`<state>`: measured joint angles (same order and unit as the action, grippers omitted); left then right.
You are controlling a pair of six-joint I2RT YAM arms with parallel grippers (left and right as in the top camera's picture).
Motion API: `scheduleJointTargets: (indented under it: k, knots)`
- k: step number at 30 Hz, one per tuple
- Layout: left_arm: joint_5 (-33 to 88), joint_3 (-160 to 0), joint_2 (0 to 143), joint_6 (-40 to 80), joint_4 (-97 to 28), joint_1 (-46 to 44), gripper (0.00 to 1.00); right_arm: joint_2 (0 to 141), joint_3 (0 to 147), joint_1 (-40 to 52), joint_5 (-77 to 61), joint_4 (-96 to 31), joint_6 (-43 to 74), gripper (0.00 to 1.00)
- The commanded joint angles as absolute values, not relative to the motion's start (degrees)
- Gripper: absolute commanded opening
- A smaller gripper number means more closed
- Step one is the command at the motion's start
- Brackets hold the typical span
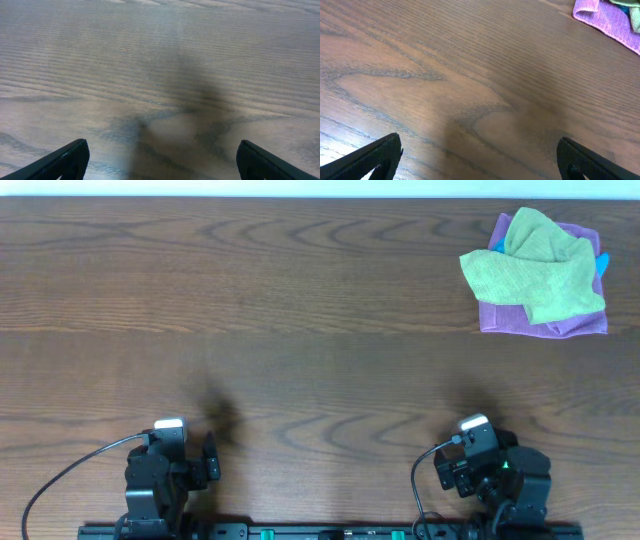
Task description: Fold the cloth
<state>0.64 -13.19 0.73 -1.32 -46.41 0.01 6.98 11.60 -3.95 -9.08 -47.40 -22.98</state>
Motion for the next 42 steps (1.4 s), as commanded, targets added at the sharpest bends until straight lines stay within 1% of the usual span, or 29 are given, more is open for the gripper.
scheduleJointTargets:
  k: [1,11,14,17,19,20,23,25,28,29,30,32,37,39,42]
  knots:
    - [-0.6,-11.3,0.3,-1.3,-49.3,0.3,0.95,6.7,11.4,-4.5,-9.5,-47.6,-22.3,0.99]
    - [-0.6,-11.3,0.3,-1.3,-49.3,0.3,0.95,6.7,11.4,-4.5,-10.3,-46.2,-22.3,0.99]
    - [-0.6,-11.3,0.3,-1.3,-49.3,0.3,0.95,6.6,11.4,-4.5,-15.3,-43.8,-22.3,0.99]
    - [-0.6,-11.3,0.3,-1.3,-49.3,0.3,0.95,6.6,11.4,-4.5,-24.6,-40.3,-20.1,0.99]
    - [-0.6,-11.3,0.3,-1.3,-49.3,0.3,0.95,6.7,11.4,-4.5,-34.3,-35.4,-8.8,0.99]
    - [-0.6,-11.3,0.3,-1.3,-49.3,0.3,0.95,6.7,11.4,-4.5,-38.2,-32.6,-1.1,0.99]
    - [-0.6,-11.3,0.3,-1.3,-49.3,0.3,0.95,7.5,11.5,-4.6,-40.5,-26.2,19.0,0.99]
    - [-0.6,-11.3,0.3,-1.3,-49.3,0.3,0.95,9.4,12.3,-5.6,-40.1,-22.6,22.4,0.99]
    - [-0.6,-11.3,0.3,-1.3,-49.3,0.3,0.95,15.5,17.8,-8.6,-40.0,-24.6,29.9,0.99]
    - [-0.6,-11.3,0.3,-1.3,-49.3,0.3,0.95,18.9,20.9,-10.1,-39.9,-25.8,30.4,0.99]
    - [-0.6,-11.3,0.3,-1.3,-49.3,0.3,0.95,21.8,23.5,-11.2,-39.9,-26.5,30.0,0.99]
    - [-0.6,-11.3,0.3,-1.3,-49.3,0.3,0.95,30.9,31.4,-13.2,-39.8,-26.8,25.6,0.99]
    - [-0.6,-11.3,0.3,-1.3,-49.3,0.3,0.95,49.9,48.0,-13.8,-37.7,-26.9,22.7,0.99]
    - [-0.6,-11.3,0.3,-1.3,-49.3,0.3,0.95,58.8,55.5,-13.9,-34.1,-28.5,22.9,0.99]
    - [-0.6,-11.3,0.3,-1.3,-49.3,0.3,0.95,71.5,67.3,-14.0,-22.5,-33.4,28.2,0.99]
